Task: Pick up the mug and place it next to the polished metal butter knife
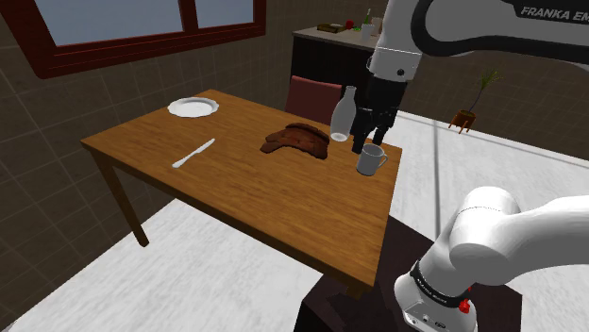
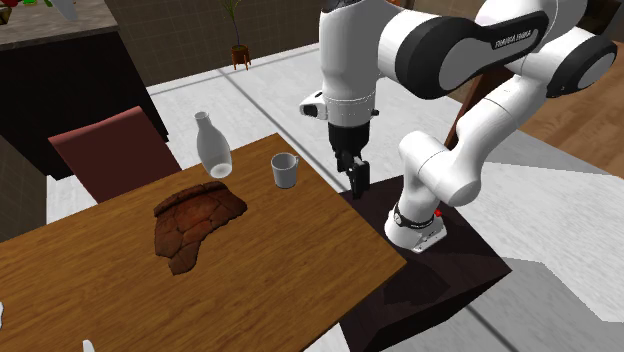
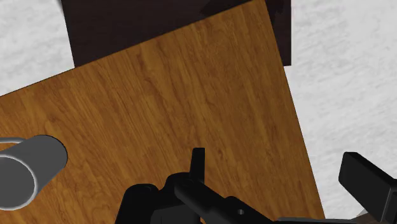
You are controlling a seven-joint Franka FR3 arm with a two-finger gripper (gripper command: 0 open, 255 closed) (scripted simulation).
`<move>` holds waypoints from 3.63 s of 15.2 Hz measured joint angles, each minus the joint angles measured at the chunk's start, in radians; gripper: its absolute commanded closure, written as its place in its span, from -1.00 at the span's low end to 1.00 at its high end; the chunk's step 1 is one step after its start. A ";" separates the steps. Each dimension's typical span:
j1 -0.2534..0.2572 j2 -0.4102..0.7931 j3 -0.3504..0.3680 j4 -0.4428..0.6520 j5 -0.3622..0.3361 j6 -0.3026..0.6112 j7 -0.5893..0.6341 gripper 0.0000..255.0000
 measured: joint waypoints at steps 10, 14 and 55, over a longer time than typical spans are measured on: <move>-0.078 0.082 -0.089 -0.099 -0.121 0.188 -0.090 -1.00; -0.120 0.158 -0.143 -0.121 -0.181 0.296 -0.137 -1.00; -0.236 0.564 -0.334 -0.104 -0.311 0.749 -0.272 1.00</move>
